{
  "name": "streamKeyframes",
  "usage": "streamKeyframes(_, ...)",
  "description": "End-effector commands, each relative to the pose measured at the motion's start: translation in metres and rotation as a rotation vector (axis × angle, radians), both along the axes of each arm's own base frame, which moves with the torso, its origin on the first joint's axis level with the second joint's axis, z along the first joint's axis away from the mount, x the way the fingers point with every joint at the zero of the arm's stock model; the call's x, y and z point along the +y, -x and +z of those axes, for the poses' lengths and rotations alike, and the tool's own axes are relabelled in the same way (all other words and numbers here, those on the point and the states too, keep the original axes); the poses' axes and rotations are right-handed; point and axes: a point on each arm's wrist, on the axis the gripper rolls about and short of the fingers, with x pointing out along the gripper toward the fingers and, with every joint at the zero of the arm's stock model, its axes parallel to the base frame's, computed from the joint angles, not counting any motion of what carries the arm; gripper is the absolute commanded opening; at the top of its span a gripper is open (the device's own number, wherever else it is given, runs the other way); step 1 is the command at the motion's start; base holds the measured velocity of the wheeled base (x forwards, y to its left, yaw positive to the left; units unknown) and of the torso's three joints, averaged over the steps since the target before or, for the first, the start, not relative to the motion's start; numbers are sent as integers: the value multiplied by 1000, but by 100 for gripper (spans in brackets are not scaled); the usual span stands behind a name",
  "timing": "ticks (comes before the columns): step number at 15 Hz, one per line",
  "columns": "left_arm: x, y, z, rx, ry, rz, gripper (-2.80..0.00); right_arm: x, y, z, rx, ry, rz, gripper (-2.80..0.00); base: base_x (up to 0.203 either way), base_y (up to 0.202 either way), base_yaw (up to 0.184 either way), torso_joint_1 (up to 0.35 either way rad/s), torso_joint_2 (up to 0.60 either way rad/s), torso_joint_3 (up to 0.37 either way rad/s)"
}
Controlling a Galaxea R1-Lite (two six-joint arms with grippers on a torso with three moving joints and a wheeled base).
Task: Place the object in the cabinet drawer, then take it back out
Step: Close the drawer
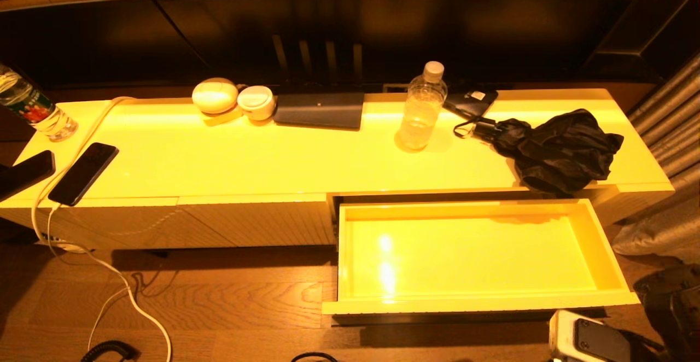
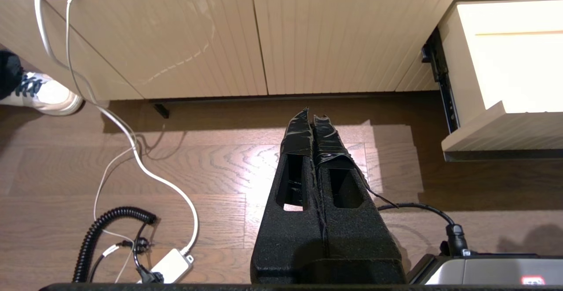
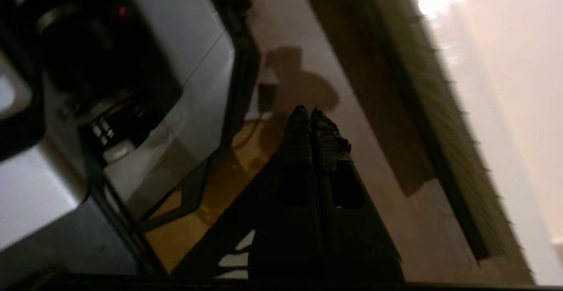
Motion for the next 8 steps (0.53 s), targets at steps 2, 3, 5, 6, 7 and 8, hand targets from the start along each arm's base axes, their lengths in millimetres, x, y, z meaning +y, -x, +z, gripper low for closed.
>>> streamKeyframes(2, 0, 0, -1, 2, 0, 0, -280, 2, -5, -23, 104, 74, 40, -280, 0, 0, 0, 0, 0, 0)
streamKeyframes(3, 0, 0, -1, 3, 0, 0, -280, 2, -7, -27, 124, 85, 38, -280, 0, 0, 0, 0, 0, 0)
streamKeyframes(5, 0, 0, 0, 1, 0, 0, -280, 4, -14, -36, 155, 103, 32, -280, 0, 0, 0, 0, 0, 0)
streamKeyframes(6, 0, 0, 0, 1, 0, 0, -280, 6, -18, -41, 163, 111, 27, -280, 0, 0, 0, 0, 0, 0)
streamKeyframes(7, 0, 0, -1, 3, 0, 0, -280, 6, -25, -45, 162, 117, 10, -280, 0, 0, 0, 0, 0, 0)
streamKeyframes(8, 0, 0, -1, 3, 0, 0, -280, 5, -32, -48, 146, 123, -15, -280, 0, 0, 0, 0, 0, 0)
